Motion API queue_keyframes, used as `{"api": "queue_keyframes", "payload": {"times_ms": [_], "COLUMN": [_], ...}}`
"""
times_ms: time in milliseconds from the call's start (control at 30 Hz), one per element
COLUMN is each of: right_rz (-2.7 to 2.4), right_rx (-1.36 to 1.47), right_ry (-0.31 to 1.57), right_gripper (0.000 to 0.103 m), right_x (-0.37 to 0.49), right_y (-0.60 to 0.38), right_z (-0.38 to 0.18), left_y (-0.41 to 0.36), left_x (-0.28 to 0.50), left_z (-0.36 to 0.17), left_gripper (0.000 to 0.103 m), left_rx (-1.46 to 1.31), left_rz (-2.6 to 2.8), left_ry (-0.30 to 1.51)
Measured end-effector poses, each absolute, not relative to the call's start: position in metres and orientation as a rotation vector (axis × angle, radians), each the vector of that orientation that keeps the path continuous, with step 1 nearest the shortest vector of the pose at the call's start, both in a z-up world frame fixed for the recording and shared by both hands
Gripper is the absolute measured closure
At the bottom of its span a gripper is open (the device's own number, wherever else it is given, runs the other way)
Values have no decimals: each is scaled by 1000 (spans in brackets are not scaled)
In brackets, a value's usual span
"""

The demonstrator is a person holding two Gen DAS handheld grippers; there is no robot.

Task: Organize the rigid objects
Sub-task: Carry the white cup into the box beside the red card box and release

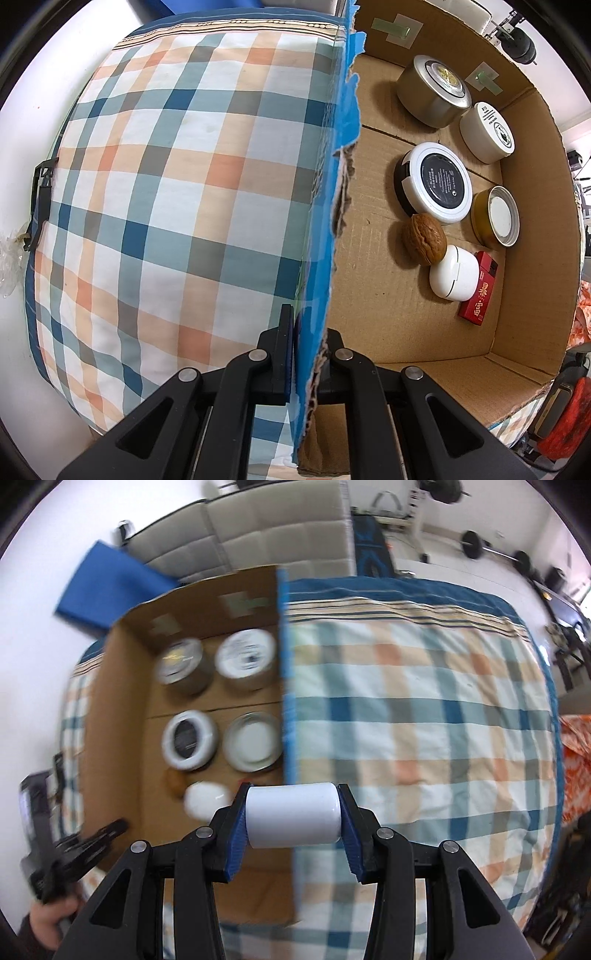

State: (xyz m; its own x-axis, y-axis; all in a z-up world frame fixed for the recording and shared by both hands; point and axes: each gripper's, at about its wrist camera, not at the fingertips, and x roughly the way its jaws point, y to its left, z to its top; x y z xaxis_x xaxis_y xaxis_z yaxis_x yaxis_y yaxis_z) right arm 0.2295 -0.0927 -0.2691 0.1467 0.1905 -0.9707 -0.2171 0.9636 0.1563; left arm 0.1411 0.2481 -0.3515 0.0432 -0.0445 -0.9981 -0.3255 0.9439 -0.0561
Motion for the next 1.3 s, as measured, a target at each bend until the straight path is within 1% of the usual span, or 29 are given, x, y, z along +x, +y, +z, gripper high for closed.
{"api": "queue_keyframes", "payload": {"times_ms": [67,300,800,1100,1300], "right_rz": [328,402,428,328,278], "right_rx": [-26,-33,-96,-173,-190], "right_ry": [1390,1411,1464,1484,1537], "right_gripper": [56,56,56,56,56], "right_x": [221,207,190,185,180], "right_y": [-82,-61,-39,-30,-24], "right_z": [-262,-264,-297,-317,-340], "left_y": [249,252,251,251,251], "left_x": [141,140,140,140,140], "left_z": [-351,-351,-352,-352,-352], "left_gripper": [98,98,98,98,98], "left_rx": [-312,-328,-333,-333,-333], "left_rz": [216,208,206,209,209], "left_ry": [1521,1521,1519,1520,1519]}}
